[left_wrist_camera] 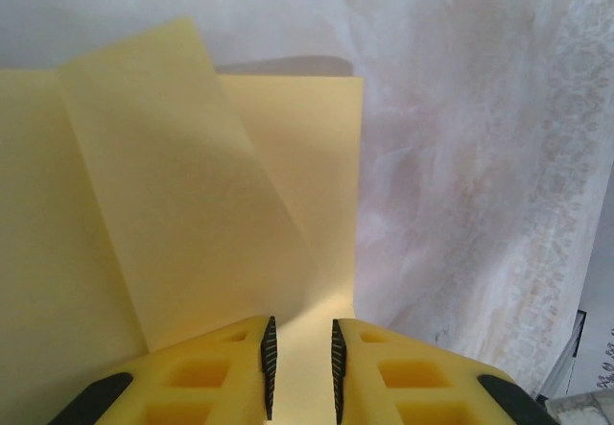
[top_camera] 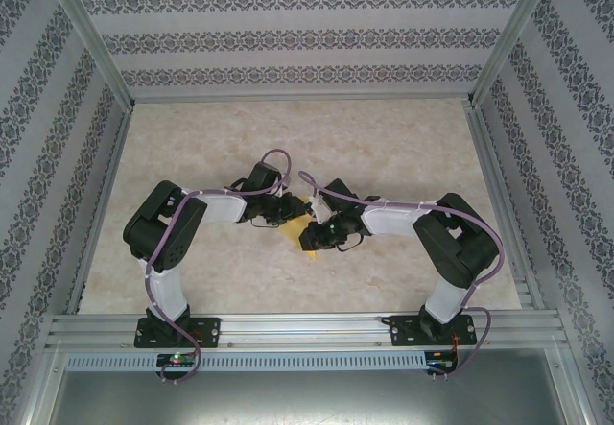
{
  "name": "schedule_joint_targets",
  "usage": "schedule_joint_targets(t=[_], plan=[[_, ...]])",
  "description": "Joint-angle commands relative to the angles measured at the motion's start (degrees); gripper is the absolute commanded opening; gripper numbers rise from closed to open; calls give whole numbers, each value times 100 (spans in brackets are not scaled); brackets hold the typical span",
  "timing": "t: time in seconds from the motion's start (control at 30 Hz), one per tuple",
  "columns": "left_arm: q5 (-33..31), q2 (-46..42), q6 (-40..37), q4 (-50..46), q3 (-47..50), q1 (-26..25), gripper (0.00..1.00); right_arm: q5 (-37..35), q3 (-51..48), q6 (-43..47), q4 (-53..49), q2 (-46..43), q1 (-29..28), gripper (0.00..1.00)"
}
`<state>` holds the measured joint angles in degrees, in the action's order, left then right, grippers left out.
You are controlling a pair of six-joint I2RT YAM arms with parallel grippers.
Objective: Fold a paper plane with a square sheet of paper (fold left side to right side)
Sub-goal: Fourth fold the wing at the center of the table.
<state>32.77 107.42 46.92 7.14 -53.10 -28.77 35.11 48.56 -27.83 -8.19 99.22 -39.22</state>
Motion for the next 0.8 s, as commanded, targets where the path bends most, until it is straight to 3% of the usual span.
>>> schedule_joint_targets(t=[0.0, 0.77], plan=[[-254, 166, -42, -441, 178, -32, 26, -96, -100, 158, -184, 105, -11, 22], [-271, 156, -46, -453, 204, -33, 26, 249, -278, -13, 28, 199, -32, 22]])
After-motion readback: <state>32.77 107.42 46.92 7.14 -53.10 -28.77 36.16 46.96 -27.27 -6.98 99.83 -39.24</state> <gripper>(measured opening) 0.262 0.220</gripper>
